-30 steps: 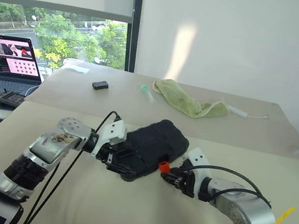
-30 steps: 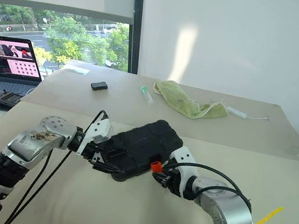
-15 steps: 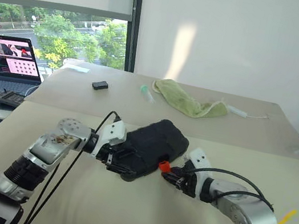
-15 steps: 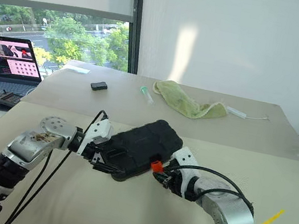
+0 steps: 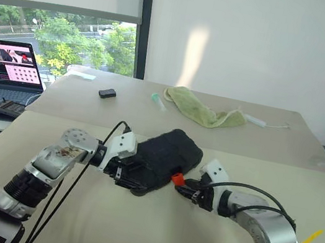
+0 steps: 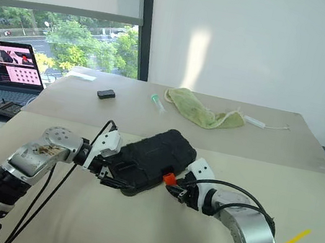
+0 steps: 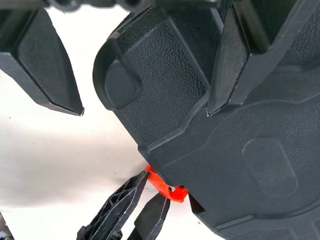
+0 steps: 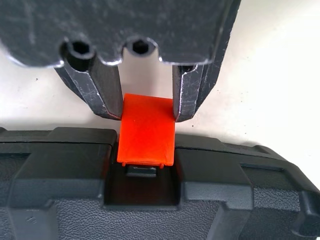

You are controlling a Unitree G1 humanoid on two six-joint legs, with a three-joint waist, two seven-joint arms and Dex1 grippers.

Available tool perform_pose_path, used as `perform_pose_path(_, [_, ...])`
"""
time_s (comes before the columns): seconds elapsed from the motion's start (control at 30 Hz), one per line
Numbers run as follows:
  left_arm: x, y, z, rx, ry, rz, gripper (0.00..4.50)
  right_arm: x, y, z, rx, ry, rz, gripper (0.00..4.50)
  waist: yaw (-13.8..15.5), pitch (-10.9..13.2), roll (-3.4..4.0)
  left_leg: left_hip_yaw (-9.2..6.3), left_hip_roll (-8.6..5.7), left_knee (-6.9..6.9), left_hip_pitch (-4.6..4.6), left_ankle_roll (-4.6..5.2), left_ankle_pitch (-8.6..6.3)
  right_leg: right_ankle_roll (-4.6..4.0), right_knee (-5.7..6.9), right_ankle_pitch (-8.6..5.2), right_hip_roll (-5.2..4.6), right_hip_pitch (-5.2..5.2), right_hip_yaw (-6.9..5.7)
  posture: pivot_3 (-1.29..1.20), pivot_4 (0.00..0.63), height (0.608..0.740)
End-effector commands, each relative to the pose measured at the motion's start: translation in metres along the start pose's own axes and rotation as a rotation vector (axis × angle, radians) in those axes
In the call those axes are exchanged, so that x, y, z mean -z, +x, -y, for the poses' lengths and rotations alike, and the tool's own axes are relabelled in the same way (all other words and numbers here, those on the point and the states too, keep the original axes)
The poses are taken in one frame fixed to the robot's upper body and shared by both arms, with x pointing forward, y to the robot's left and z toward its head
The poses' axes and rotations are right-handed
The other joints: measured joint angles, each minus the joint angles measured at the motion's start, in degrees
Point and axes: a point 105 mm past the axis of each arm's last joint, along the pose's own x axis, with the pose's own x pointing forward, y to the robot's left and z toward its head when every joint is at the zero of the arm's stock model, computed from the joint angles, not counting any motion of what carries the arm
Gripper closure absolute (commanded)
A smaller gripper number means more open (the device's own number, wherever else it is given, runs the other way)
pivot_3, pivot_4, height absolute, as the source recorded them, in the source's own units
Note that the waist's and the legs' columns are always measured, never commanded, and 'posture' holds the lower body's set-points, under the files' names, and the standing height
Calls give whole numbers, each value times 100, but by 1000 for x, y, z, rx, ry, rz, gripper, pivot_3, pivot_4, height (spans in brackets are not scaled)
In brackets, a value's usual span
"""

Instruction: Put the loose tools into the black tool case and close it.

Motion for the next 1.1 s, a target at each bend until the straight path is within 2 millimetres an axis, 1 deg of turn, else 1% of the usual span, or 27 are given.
perform_pose_path(0.03, [10,2,6,14,-21,-38,267,-26,-6,8,43,-46,109,3324,-5,0,0,0,0,0,0,0,0,0,0,0,0,0,1,0,150,740])
perform_pose_path(0.27, [15,1,9,16,-25,-55,267,-30,0,10,41,-24,140,3325,-43,0,0,0,1,-1,5,-2,1,-2,5,1,0,0,3,0,150,740])
perform_pose_path(0.6, [26,0,8,12,-43,-87,267,-34,-5,19,26,-52,161,3325,-48,0,1,0,1,-2,7,-4,3,-5,6,2,0,0,4,0,150,740])
perform_pose_path(0.8, [29,1,9,18,-43,-95,267,-39,-3,24,35,-72,163,3325,-46,1,2,0,1,-3,8,-4,3,-5,6,2,-1,0,5,0,150,740])
perform_pose_path(0.9, [29,1,9,19,-44,-94,267,-41,-2,23,23,-68,161,3325,-44,1,2,0,1,-2,6,-4,2,-5,5,2,-2,0,4,0,150,740])
perform_pose_path(0.97, [29,2,10,20,-44,-93,267,-38,0,21,0,-62,142,3325,-43,1,2,0,1,-3,5,-4,2,-5,4,2,-2,0,4,0,150,740])
perform_pose_path(1.1, [29,2,10,21,-46,-92,267,-26,3,18,-27,-82,84,3325,-37,1,4,0,1,-4,5,-3,2,-5,3,2,-3,0,3,0,150,740])
